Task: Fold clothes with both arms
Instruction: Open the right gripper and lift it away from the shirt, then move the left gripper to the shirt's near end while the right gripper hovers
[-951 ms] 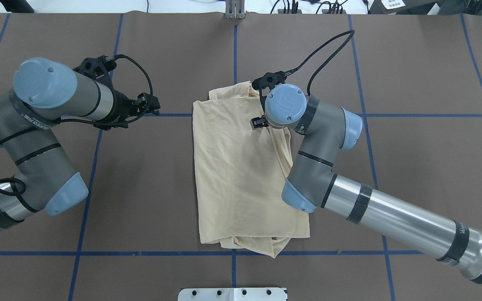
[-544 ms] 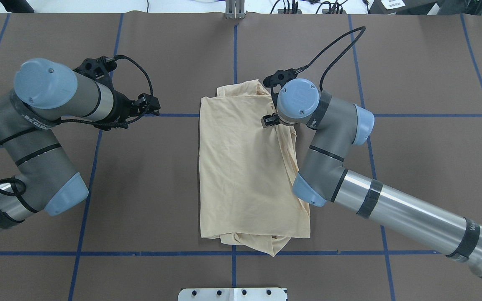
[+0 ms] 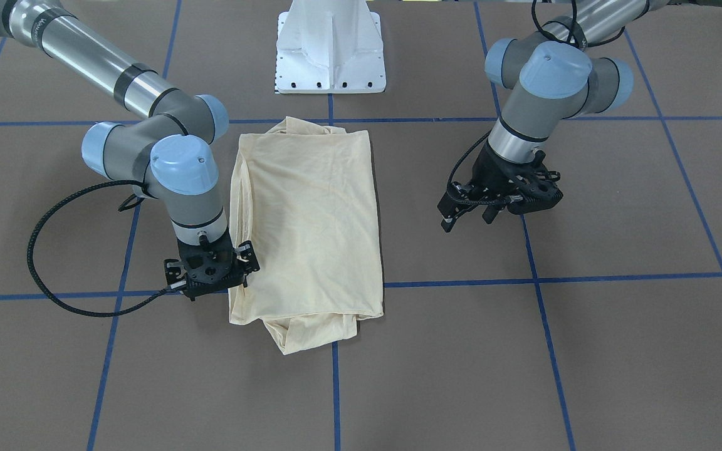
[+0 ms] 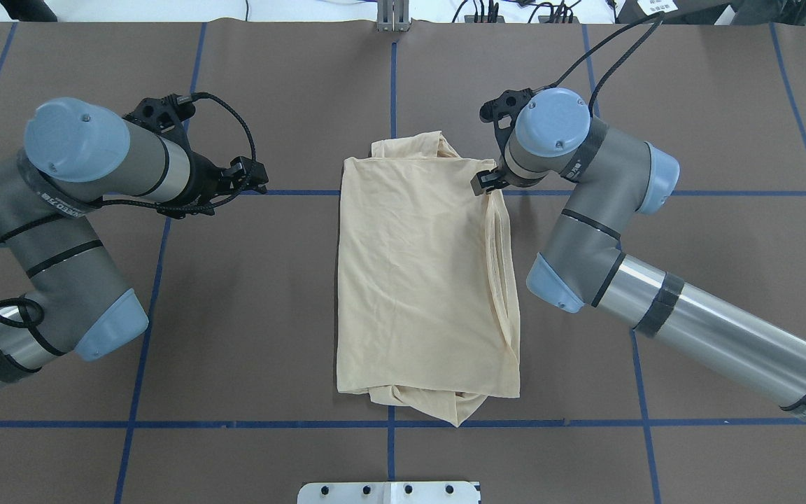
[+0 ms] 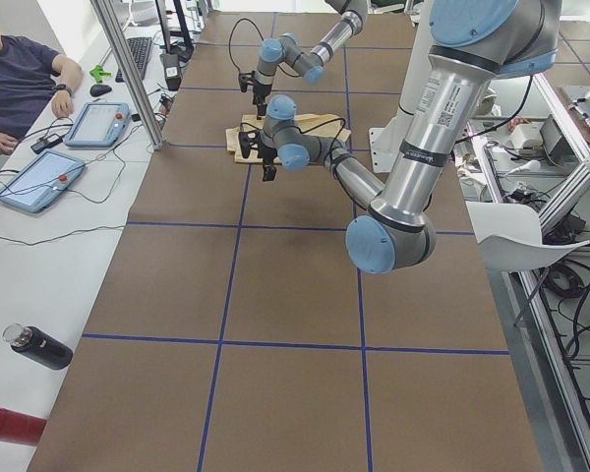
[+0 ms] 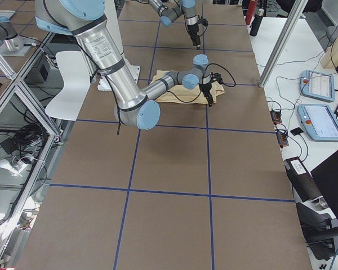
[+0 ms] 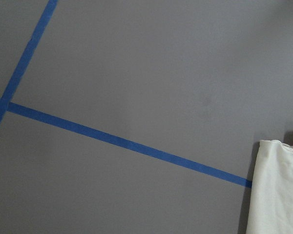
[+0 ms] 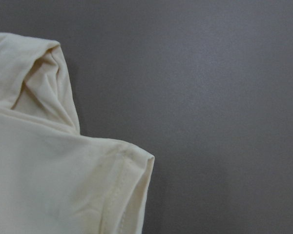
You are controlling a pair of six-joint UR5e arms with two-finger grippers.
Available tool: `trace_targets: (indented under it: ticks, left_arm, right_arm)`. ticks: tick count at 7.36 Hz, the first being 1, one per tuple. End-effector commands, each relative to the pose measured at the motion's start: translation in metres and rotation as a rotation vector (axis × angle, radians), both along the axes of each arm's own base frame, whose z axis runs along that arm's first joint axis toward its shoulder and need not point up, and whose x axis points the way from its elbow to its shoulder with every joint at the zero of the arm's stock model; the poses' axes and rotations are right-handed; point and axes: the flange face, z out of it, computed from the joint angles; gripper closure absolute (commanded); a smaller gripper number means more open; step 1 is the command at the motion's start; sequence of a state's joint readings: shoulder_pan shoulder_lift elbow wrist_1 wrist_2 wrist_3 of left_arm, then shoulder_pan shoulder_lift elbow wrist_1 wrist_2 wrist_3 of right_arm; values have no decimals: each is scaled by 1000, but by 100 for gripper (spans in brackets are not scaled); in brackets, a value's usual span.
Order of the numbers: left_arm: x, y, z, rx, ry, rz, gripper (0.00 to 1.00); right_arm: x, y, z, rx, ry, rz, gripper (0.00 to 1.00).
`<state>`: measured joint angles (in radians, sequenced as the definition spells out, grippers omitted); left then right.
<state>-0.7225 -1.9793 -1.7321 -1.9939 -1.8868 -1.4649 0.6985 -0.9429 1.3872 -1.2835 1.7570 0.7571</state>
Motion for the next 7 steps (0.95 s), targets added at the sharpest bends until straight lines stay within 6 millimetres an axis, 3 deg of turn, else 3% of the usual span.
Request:
trace_targets:
  ticks: [1, 4, 5, 7]
  left_arm:
    - [0, 1, -4, 1, 6, 0, 0]
    - [-2, 5, -8, -9, 20, 15, 0]
    - [-2, 5, -8, -5, 20, 18, 0]
    - [-7, 13, -23, 13, 53, 34, 0]
  right_arm:
    - [31, 14, 11, 9, -9, -6, 0]
    - [40, 19, -20, 17, -72, -33, 0]
    - [41, 33, -36, 15, -83, -45, 0]
    - [71, 82, -70, -139, -146, -115, 0]
